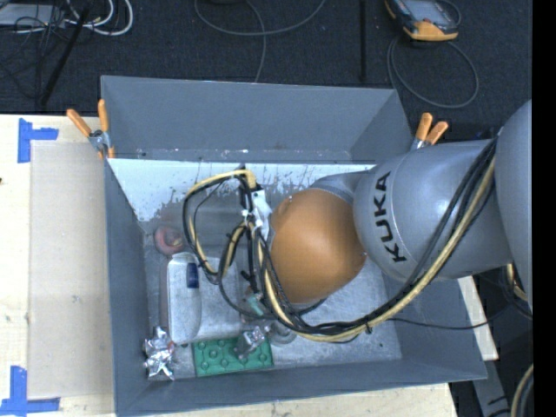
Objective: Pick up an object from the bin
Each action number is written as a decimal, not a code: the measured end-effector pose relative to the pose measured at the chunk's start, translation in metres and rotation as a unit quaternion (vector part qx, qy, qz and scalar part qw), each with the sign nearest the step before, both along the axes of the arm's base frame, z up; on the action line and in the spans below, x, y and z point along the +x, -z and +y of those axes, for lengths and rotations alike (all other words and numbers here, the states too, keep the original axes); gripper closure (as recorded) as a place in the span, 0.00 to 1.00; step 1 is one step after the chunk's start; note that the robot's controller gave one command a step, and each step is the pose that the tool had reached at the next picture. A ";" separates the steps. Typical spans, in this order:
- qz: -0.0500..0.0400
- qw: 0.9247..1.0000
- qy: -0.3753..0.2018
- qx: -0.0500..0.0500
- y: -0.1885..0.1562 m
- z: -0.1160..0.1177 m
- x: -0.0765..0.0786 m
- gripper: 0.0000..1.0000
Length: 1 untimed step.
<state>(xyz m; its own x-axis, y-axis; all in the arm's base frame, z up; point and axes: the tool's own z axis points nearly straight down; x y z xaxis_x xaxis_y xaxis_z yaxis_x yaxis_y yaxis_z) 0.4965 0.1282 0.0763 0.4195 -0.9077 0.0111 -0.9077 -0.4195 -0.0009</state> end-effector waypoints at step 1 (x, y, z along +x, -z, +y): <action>0.002 1.000 -0.027 0.005 -0.059 0.005 0.001 1.00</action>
Offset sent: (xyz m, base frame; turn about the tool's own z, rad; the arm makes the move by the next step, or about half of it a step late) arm 0.0010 0.0045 0.0566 -0.0570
